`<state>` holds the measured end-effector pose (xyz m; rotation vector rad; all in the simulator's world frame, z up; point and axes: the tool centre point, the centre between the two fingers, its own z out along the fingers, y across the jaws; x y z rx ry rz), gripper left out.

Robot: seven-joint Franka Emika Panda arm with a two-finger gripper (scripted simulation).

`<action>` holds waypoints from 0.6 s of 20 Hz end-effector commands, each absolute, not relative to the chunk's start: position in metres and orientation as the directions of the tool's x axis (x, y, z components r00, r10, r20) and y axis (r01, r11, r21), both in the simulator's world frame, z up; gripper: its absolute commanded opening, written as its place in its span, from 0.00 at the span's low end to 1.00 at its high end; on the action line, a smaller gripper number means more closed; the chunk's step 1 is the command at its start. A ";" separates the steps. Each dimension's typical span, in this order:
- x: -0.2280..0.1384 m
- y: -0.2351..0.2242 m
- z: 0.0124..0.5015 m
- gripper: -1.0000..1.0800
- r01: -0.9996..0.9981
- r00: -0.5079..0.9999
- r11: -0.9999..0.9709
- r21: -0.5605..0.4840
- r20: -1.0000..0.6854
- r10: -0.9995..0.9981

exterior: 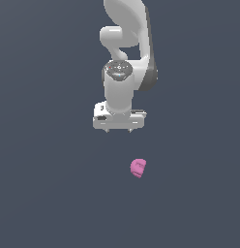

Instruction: Pick up the object and move it to a goal position.

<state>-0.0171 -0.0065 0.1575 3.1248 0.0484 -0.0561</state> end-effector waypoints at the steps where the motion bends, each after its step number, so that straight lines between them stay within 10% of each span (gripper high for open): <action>1: -0.017 -0.006 0.157 0.96 0.031 0.999 -0.999 0.015 -0.036 0.031; 12: -0.023 0.009 0.150 0.96 0.068 0.995 -0.998 -0.002 -0.067 0.068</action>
